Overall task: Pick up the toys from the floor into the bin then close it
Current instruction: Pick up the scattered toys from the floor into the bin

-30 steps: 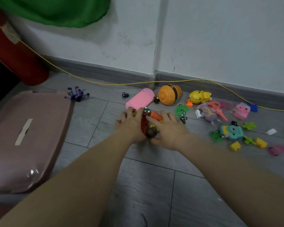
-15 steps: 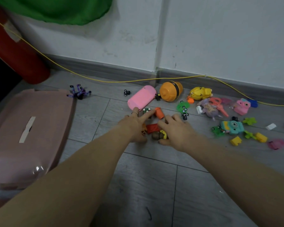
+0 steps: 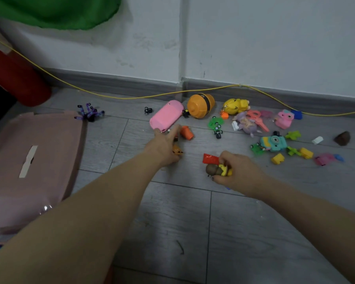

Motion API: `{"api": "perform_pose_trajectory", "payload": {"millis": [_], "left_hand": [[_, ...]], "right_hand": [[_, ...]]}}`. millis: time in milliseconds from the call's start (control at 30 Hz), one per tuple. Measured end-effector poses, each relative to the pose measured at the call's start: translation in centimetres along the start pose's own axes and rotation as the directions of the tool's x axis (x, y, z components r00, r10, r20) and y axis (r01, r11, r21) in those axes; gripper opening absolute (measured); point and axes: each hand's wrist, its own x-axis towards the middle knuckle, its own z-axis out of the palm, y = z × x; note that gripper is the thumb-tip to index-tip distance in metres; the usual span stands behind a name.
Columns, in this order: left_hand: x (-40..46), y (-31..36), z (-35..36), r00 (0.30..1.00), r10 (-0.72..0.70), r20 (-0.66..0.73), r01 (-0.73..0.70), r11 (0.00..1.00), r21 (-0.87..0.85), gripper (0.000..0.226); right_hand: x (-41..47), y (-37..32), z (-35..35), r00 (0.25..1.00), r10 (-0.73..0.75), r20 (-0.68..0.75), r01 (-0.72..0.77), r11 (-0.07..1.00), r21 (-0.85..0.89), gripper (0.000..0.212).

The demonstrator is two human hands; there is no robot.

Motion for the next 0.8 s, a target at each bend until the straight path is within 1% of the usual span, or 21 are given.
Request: {"api": "perform_pose_trajectory", "payload": {"millis": [67, 100, 133, 167, 267, 333, 467, 533, 633, 700, 767, 800], "left_hand": [[0.0, 0.3, -0.5, 0.998, -0.036, 0.055, 0.036, 0.999, 0.010, 0.109], [0.0, 0.5, -0.6, 0.996, -0.056, 0.069, 0.056, 0.998, 0.000, 0.112], [0.1, 0.5, -0.7, 0.994, -0.081, 0.079, 0.083, 0.996, -0.016, 0.111], [0.1, 0.4, -0.7, 0.990, -0.099, 0.096, 0.103, 0.994, -0.047, 0.105], [-1.0, 1.4, -1.5, 0.978, -0.115, 0.175, 0.142, 0.978, -0.150, 0.071], [-2.1, 2.2, -1.6, 0.966, -0.103, 0.236, 0.146, 0.974, -0.172, 0.067], [-4.4, 3.0, -1.5, 0.928, -0.056, 0.368, 0.097, 0.991, -0.092, 0.070], [-5.3, 3.0, -1.4, 0.901, -0.063, 0.429, 0.091, 0.995, -0.045, 0.071], [-7.3, 2.7, -1.6, 0.856, -0.102, 0.508, 0.083, 0.995, 0.060, 0.087], [-8.5, 2.4, -1.5, 0.857, -0.112, 0.502, 0.056, 0.991, 0.124, 0.098], [-9.3, 2.4, -1.5, 0.874, -0.077, 0.480, 0.021, 0.993, 0.120, 0.108], [-9.7, 2.5, -1.5, 0.882, -0.050, 0.469, -0.007, 0.993, 0.119, 0.112]], "right_hand": [[-1.3, -0.1, -0.1, 0.997, 0.063, -0.037, -0.060, 0.996, 0.073, 0.037], [-2.0, -0.1, -0.2, 0.994, 0.094, -0.054, -0.087, 0.990, 0.110, 0.037], [-2.3, -0.3, -0.2, 0.992, 0.111, -0.067, -0.101, 0.986, 0.133, 0.037], [-2.7, -0.4, -0.3, 0.990, 0.114, -0.080, -0.102, 0.985, 0.140, 0.038], [-3.8, -1.2, -1.9, 0.987, 0.105, -0.122, -0.089, 0.987, 0.130, 0.040], [-4.5, -1.7, -2.8, 0.979, 0.141, -0.147, -0.116, 0.979, 0.165, 0.041], [-5.3, -2.6, -3.0, 0.955, 0.244, -0.168, -0.184, 0.933, 0.309, 0.043], [-5.2, -3.4, -2.9, 0.945, 0.293, -0.143, -0.226, 0.906, 0.359, 0.043], [-4.8, -5.4, -3.0, 0.948, 0.308, -0.080, -0.255, 0.886, 0.389, 0.044], [-4.3, -6.7, -3.3, 0.952, 0.305, -0.026, -0.270, 0.876, 0.401, 0.042], [-3.7, -7.5, -3.4, 0.941, 0.333, 0.055, -0.326, 0.856, 0.403, 0.039], [-3.4, -7.7, -3.3, 0.935, 0.341, 0.093, -0.350, 0.858, 0.377, 0.038]]}}
